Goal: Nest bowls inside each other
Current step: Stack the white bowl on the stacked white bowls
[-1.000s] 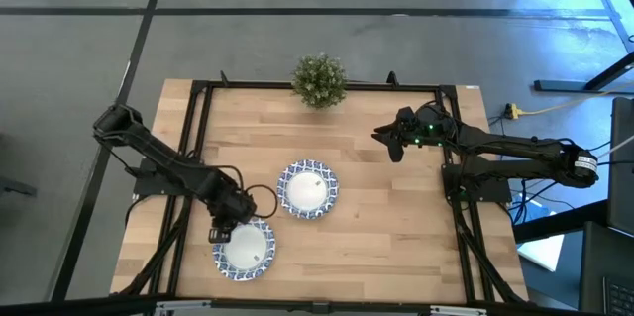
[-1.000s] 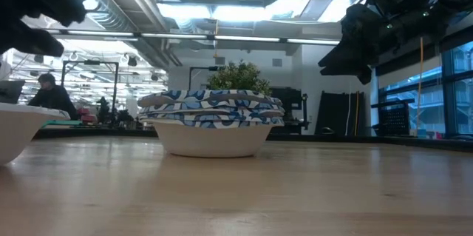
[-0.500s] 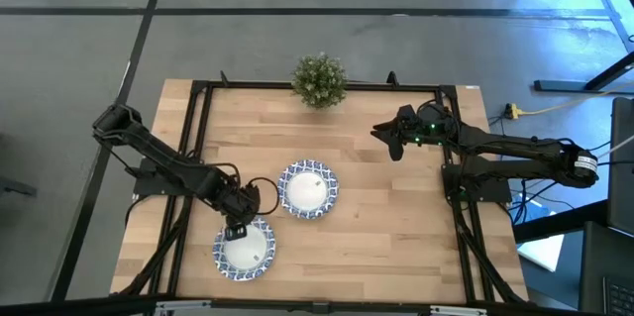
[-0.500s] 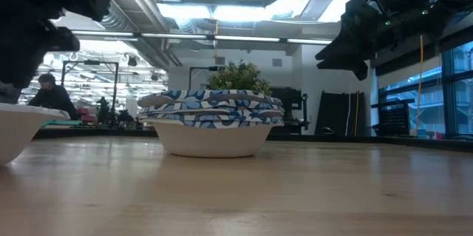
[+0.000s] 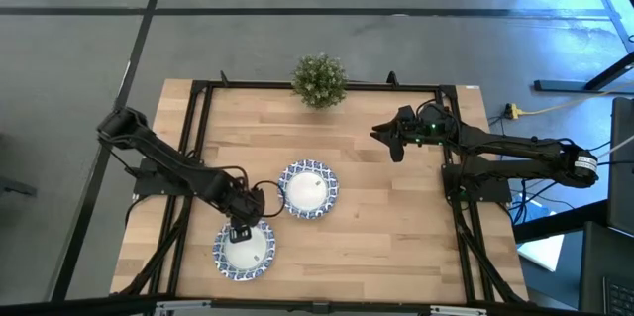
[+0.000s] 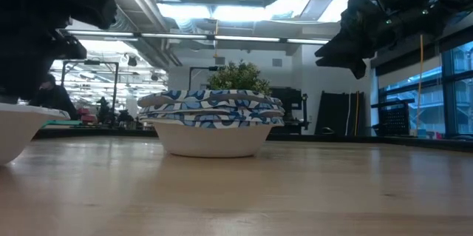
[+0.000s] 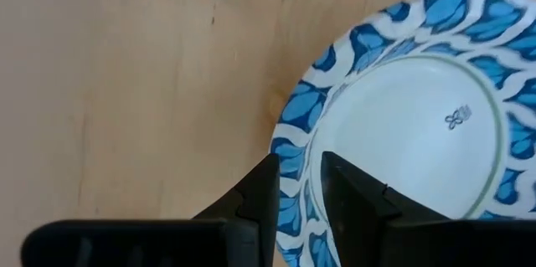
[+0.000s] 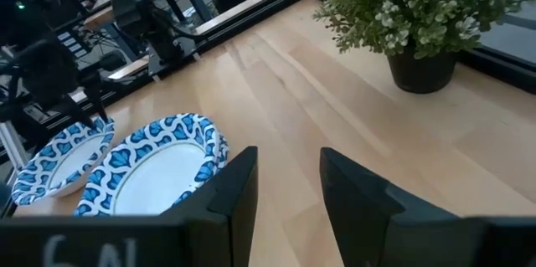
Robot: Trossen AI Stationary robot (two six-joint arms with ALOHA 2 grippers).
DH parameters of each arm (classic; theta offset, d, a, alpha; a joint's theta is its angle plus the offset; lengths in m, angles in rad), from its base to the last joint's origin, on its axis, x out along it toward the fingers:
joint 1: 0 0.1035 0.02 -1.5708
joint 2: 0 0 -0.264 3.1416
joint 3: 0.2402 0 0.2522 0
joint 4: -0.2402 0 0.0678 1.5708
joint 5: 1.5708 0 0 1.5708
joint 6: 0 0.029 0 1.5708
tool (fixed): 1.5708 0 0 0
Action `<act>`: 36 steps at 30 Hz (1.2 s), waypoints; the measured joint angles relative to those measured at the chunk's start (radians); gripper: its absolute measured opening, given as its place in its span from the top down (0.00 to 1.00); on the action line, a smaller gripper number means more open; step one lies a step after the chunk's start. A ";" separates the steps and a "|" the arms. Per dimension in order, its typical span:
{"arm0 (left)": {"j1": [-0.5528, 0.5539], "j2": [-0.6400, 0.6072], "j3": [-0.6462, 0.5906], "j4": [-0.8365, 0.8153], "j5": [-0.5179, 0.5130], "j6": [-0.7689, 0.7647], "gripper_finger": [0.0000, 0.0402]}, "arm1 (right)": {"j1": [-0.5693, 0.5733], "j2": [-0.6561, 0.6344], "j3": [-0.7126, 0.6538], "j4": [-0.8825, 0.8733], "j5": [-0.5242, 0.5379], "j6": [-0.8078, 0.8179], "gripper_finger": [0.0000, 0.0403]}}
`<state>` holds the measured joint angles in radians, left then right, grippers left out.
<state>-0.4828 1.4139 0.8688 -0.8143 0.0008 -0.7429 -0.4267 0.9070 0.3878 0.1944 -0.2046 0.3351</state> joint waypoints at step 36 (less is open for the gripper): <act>0.006 0.082 0.000 -0.038 0.025 0.075 0.79 | 0.000 0.000 0.000 0.027 0.000 -0.009 0.67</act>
<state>-0.4772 1.4963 0.8688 -0.8524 0.0260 -0.6680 -0.4267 0.9070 0.3878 0.2214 -0.2043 0.3258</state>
